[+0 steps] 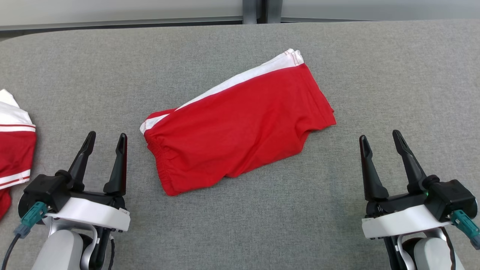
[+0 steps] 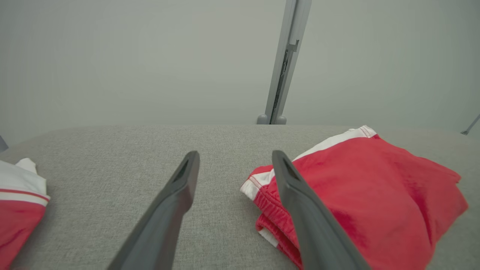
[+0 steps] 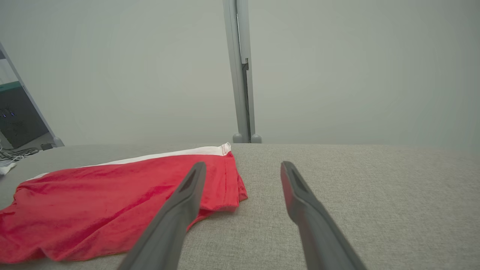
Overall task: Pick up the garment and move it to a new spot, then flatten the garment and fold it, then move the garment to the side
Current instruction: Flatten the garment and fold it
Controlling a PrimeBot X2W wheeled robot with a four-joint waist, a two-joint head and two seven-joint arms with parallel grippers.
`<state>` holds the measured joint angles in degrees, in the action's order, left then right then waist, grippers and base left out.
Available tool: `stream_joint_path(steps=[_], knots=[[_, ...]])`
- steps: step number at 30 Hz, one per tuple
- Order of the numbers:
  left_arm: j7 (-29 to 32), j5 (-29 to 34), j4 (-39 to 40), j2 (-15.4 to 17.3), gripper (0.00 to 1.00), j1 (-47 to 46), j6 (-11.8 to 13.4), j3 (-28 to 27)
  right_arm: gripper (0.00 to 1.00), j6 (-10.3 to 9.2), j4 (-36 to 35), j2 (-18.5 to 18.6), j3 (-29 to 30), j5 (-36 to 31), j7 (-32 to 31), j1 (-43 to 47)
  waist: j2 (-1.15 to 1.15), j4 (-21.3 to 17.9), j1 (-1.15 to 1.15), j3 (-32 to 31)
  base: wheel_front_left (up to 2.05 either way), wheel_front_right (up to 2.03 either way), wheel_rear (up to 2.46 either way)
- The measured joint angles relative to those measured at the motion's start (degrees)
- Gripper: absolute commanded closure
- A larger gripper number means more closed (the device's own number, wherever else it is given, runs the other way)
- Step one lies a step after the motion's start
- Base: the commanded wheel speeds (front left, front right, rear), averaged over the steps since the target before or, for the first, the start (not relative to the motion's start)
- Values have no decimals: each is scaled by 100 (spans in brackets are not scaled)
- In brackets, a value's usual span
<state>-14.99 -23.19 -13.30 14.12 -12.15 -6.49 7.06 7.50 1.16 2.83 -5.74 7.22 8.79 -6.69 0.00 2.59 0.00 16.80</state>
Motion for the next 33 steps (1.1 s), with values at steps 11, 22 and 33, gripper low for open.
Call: stream_joint_path(steps=[11, 22, 33], knots=[[0, 26, 56, -147, 0, -336, -60, 129, 0, 0, 742, 1, 278, -71, -177, -686, 0, 333, 0, 288, 0, 0, 0], [0, -182, -32, -216, 0, -674, -100, 445, 0, 0, 2821, 1, 557, -444, -603, -2329, 0, 918, 0, 844, 0, 0, 0], [0, -194, 12, -130, 0, -688, -100, 508, 100, 7, 2884, -23, 512, -771, -1245, -2609, 0, 793, 0, 808, 0, 0, 0]])
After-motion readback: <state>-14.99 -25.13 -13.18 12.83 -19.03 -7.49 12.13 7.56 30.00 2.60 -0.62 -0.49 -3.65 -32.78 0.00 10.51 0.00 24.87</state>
